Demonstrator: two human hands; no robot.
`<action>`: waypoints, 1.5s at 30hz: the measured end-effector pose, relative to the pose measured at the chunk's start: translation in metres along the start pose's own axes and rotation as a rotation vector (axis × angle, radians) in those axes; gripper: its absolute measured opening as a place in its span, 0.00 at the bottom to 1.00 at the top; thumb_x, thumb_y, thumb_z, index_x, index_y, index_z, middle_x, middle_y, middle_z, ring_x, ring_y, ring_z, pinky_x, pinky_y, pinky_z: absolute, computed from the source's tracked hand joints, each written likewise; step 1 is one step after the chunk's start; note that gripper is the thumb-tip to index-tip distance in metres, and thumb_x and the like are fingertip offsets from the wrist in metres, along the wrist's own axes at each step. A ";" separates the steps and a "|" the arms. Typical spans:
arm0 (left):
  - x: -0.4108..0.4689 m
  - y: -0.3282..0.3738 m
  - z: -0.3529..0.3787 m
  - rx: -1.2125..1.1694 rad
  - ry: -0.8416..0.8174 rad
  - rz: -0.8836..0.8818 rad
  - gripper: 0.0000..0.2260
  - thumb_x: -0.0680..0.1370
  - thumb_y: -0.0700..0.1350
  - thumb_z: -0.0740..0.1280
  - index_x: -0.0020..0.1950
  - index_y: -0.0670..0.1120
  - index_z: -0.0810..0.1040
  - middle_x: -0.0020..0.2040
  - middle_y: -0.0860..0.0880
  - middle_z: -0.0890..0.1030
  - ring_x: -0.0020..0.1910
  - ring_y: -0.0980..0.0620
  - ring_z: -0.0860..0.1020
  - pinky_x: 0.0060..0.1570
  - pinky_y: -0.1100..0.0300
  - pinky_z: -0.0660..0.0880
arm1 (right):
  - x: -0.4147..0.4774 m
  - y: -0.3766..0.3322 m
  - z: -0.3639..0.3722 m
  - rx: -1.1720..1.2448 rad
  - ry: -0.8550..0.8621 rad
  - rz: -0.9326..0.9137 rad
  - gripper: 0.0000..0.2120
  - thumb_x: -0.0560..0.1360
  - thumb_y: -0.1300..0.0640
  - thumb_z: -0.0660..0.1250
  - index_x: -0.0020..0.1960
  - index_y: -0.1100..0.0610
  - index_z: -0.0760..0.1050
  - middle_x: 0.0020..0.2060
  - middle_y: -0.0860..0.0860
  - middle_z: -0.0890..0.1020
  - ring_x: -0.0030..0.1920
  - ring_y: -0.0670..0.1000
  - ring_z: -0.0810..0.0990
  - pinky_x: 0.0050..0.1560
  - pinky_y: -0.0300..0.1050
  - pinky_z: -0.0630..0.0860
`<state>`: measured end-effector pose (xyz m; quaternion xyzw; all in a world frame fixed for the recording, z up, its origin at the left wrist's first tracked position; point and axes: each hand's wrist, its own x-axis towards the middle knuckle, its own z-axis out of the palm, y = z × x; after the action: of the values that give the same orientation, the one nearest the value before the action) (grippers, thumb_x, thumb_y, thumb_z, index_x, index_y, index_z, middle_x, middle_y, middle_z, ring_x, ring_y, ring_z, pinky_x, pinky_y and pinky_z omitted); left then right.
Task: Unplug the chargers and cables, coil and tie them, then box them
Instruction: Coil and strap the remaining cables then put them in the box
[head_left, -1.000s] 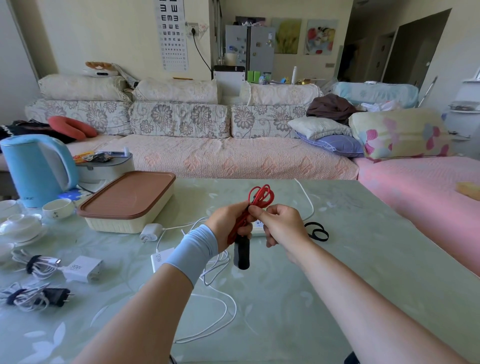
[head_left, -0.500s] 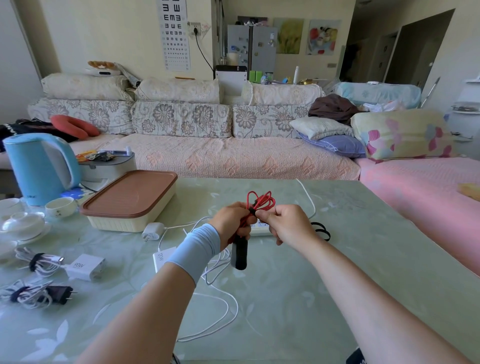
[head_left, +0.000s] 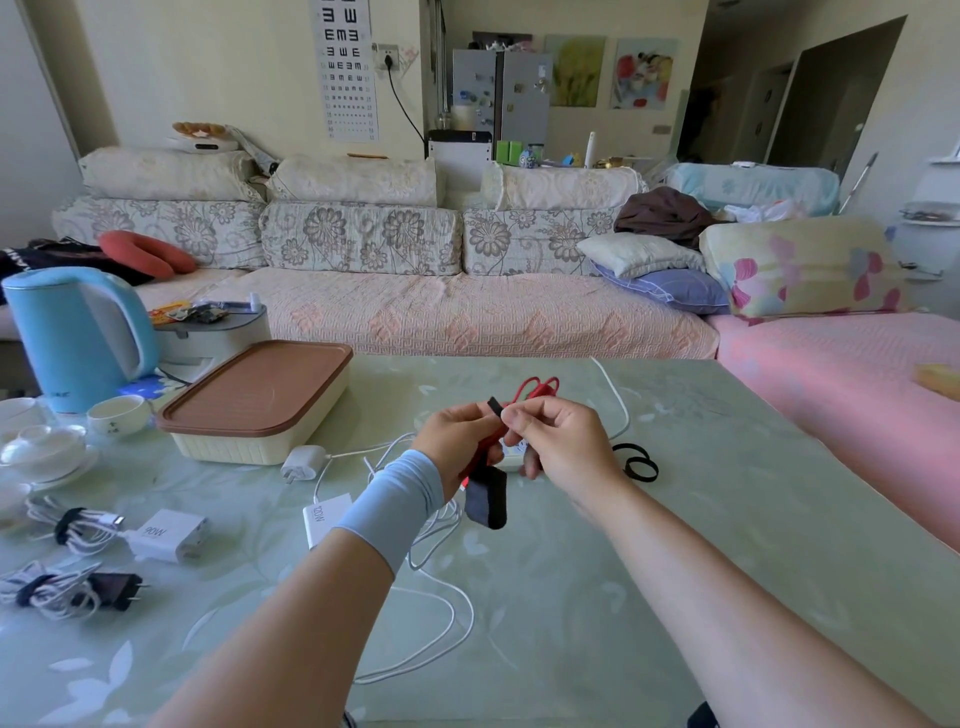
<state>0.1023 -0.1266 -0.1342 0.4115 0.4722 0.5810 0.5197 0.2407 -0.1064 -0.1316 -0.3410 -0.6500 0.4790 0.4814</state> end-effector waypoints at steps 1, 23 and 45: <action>0.000 -0.001 0.002 0.056 0.000 0.022 0.05 0.78 0.37 0.66 0.43 0.41 0.79 0.31 0.46 0.75 0.25 0.53 0.69 0.28 0.64 0.68 | 0.000 0.001 0.001 0.023 0.044 0.032 0.06 0.77 0.60 0.71 0.42 0.60 0.81 0.30 0.52 0.81 0.20 0.50 0.69 0.31 0.46 0.71; 0.000 0.010 0.004 0.194 0.349 0.108 0.14 0.80 0.48 0.63 0.37 0.45 0.80 0.31 0.45 0.78 0.24 0.49 0.72 0.34 0.59 0.71 | -0.004 -0.007 0.002 0.007 -0.035 0.134 0.02 0.76 0.61 0.71 0.47 0.59 0.78 0.35 0.53 0.85 0.21 0.50 0.73 0.27 0.41 0.74; -0.007 0.014 -0.017 0.848 -0.084 0.109 0.19 0.79 0.52 0.64 0.29 0.48 0.74 0.22 0.48 0.70 0.22 0.49 0.66 0.28 0.63 0.66 | 0.008 0.014 -0.035 -0.381 -0.303 0.168 0.10 0.75 0.69 0.67 0.47 0.58 0.86 0.40 0.57 0.86 0.35 0.49 0.81 0.38 0.41 0.78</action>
<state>0.0840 -0.1357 -0.1237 0.6364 0.6252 0.3449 0.2920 0.2711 -0.0843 -0.1393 -0.4024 -0.7627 0.4319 0.2642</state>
